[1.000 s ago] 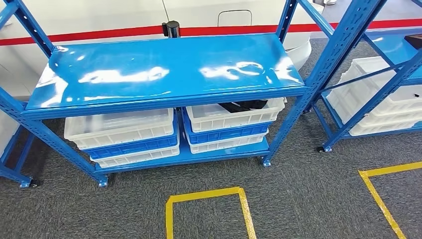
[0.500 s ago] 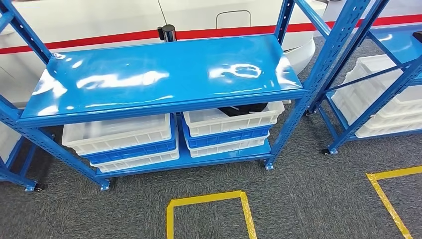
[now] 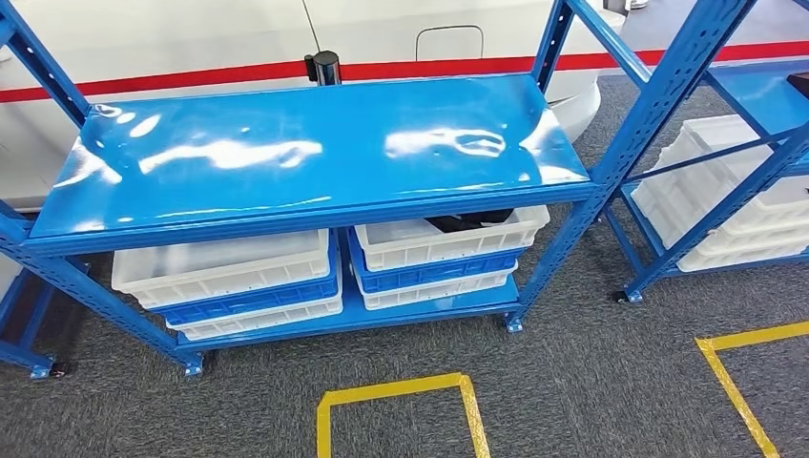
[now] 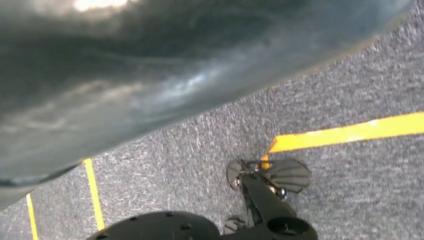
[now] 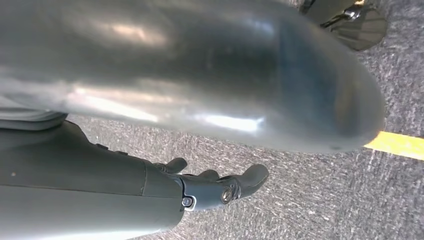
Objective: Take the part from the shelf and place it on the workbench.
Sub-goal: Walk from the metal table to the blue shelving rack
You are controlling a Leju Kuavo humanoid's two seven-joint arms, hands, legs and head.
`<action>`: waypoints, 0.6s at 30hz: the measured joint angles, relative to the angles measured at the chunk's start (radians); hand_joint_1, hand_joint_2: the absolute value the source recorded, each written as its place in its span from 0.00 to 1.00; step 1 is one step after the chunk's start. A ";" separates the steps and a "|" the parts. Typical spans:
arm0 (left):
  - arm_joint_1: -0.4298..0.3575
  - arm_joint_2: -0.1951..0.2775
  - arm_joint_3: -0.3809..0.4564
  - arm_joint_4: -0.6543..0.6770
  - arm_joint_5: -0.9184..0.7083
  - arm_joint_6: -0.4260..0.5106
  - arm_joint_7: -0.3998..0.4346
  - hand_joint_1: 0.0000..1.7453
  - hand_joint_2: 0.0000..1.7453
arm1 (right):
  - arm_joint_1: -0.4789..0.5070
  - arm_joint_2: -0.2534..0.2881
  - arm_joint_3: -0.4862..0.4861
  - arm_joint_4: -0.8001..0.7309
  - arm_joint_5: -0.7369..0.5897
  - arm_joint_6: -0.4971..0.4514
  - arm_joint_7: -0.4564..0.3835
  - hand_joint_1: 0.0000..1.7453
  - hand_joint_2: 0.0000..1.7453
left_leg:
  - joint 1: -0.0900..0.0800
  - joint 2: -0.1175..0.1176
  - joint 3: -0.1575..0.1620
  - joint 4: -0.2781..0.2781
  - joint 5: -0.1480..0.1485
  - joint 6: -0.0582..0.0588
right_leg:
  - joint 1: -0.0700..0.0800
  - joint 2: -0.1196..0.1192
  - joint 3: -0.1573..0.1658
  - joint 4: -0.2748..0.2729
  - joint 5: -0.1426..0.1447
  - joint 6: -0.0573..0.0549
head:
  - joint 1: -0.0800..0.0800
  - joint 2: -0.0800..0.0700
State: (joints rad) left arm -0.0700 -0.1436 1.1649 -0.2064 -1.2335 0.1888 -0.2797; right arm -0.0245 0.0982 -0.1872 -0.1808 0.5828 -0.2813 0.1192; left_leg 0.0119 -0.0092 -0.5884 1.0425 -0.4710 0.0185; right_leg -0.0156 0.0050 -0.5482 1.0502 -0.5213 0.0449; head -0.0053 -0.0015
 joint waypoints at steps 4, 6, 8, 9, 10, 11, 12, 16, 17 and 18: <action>-0.002 -0.001 0.000 0.000 0.000 0.000 -0.001 0.00 0.00 | 0.001 -0.001 -0.002 0.000 0.000 -0.010 -0.012 0.00 0.00 | 0.001 0.001 0.007 -0.004 -0.006 0.016 | -0.001 -0.001 -0.135 0.227 -0.077 -0.006 | 0.004 0.000; -0.001 -0.002 0.000 0.000 0.000 0.000 -0.001 0.00 0.00 | 0.003 -0.002 -0.002 0.000 0.003 -0.020 -0.017 0.00 0.00 | 0.002 -0.001 0.014 -0.004 -0.013 0.017 | -0.002 -0.001 -0.166 0.246 -0.062 0.006 | 0.005 0.000; 0.000 -0.003 0.000 0.000 0.001 0.000 -0.001 0.00 0.00 | 0.004 -0.003 -0.002 0.000 0.007 -0.028 -0.021 0.00 0.00 | 0.003 -0.004 0.027 -0.004 -0.023 0.011 | -0.004 -0.003 -0.123 0.123 0.006 0.024 | 0.005 0.000; -0.001 -0.003 0.000 0.000 0.001 0.000 -0.001 0.00 0.00 | 0.003 -0.003 -0.002 0.000 0.009 -0.029 -0.024 0.00 0.00 | 0.001 -0.006 0.032 -0.003 -0.029 0.005 | -0.002 -0.004 -0.095 0.057 0.037 0.026 | 0.006 0.000; -0.001 -0.003 0.000 0.000 0.002 0.000 -0.001 0.00 0.00 | 0.002 -0.003 -0.002 0.000 0.011 -0.030 -0.028 0.00 0.00 | -0.002 -0.007 0.037 -0.003 -0.034 -0.001 | -0.001 -0.004 -0.072 0.010 0.059 0.023 | 0.006 0.000; -0.001 -0.003 0.000 0.000 0.003 0.000 -0.001 0.00 0.00 | 0.002 -0.003 -0.002 0.000 0.014 -0.031 -0.034 0.00 0.00 | -0.004 -0.008 0.040 -0.004 -0.039 -0.006 | 0.001 -0.004 -0.061 -0.012 0.068 0.015 | 0.006 0.000; -0.002 -0.003 0.000 0.000 0.005 0.000 -0.001 0.00 0.00 | 0.001 -0.002 -0.002 0.000 0.016 -0.032 -0.041 0.00 0.00 | -0.006 -0.008 0.043 -0.007 -0.042 -0.011 | 0.004 -0.004 -0.057 -0.015 0.069 0.006 | 0.006 0.000; -0.002 -0.003 0.001 0.000 0.009 0.001 -0.001 0.00 0.00 | 0.002 -0.003 -0.002 0.000 0.021 -0.032 -0.061 0.00 0.00 | -0.001 -0.001 0.033 0.043 -0.075 -0.030 | -0.008 -0.003 -0.038 -0.025 0.066 -0.024 | 0.002 0.000; -0.002 -0.003 0.001 0.000 0.009 0.001 -0.001 0.00 0.00 | 0.002 -0.003 -0.002 0.000 0.021 -0.030 -0.064 0.00 0.00 | 0.000 0.001 0.006 0.100 -0.101 -0.032 | -0.008 -0.004 -0.032 -0.025 0.063 -0.031 | 0.001 0.000; -0.002 -0.003 0.001 0.000 0.009 0.001 -0.001 0.00 0.00 | 0.001 -0.002 -0.002 0.000 0.021 -0.028 -0.066 0.00 0.00 | 0.000 0.002 -0.030 0.168 -0.130 -0.035 | -0.006 -0.004 -0.027 -0.026 0.058 -0.037 | 0.000 0.000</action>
State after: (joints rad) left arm -0.0715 -0.1463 1.1661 -0.2064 -1.2242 0.1899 -0.2811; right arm -0.0231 0.0958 -0.1892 -0.1808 0.6033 -0.3098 0.0533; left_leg 0.0118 -0.0074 -0.6181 1.2107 -0.6011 -0.0162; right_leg -0.0216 0.0006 -0.5756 1.0247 -0.4630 0.0077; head -0.0052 -0.0015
